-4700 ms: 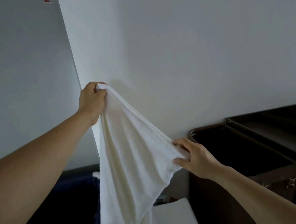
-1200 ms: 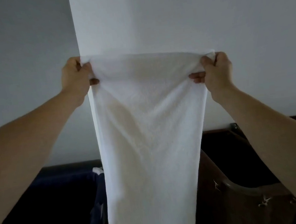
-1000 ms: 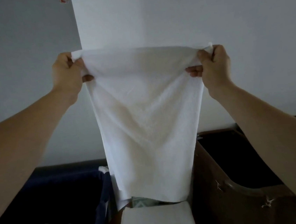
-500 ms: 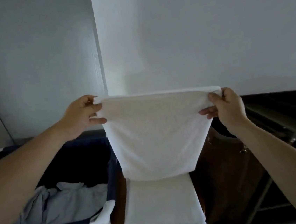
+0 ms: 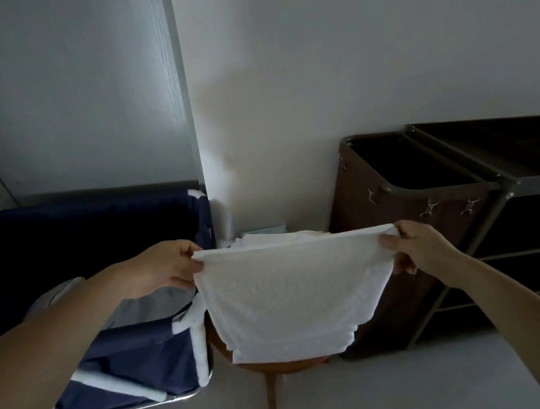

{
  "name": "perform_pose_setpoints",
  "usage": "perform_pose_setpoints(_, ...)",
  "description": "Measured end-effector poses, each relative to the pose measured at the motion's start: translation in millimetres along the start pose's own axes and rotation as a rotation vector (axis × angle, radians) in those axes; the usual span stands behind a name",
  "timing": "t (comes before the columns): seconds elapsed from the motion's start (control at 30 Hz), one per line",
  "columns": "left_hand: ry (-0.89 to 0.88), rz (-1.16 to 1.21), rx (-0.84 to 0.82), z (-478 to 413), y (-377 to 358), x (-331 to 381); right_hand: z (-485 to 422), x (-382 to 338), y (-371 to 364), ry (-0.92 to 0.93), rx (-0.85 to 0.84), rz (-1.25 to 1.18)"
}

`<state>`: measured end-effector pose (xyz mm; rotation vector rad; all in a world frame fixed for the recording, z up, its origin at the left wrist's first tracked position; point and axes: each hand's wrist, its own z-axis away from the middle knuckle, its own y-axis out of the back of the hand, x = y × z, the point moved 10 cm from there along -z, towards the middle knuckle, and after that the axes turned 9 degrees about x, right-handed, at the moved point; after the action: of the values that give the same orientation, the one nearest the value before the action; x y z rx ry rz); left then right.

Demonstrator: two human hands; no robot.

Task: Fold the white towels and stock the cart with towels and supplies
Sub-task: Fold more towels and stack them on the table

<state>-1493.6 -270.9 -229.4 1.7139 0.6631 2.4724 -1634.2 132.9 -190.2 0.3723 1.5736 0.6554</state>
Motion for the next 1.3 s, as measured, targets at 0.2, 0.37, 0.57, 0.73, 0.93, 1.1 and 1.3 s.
perform_pose_setpoints(0.2, 0.076, -0.070, -0.082, -54.8, -9.9, -8.9, -54.3, 28.9, -22.5, -0.018, -0.029, 0.022)
perform_pose_setpoints(0.37, 0.163, -0.047, 0.033, -148.5, -19.9, -28.0, -143.3, 81.9, -71.6, -0.163, -0.089, -0.073)
perform_pose_setpoints(0.57, 0.336, -0.020, 0.152, -261.4, -65.9, -98.4, -222.3, 186.9, -159.0, -0.424, -0.151, -0.134)
perform_pose_setpoints(0.73, 0.367, -0.025, 0.322, -328.1, -88.2, -134.3, -265.9, 233.1, -194.5, -0.509, -0.067, -0.118)
perform_pose_setpoints(0.93, 0.413, -0.163, 0.304, -357.1, -119.0, -184.6, -284.3, 258.1, -218.0, -0.450, -0.112, 0.099)
perform_pose_setpoints(1.1, 0.413, -0.198, 0.313, -367.9, -121.7, -196.3, -325.5, 225.5, -206.8, -0.107, 0.080, 0.305)
perform_pose_setpoints(1.3, 0.404, -0.232, 0.307, -373.9, -119.9, -196.3, -334.9, 220.6, -230.7, 0.060, -0.003, 0.571)
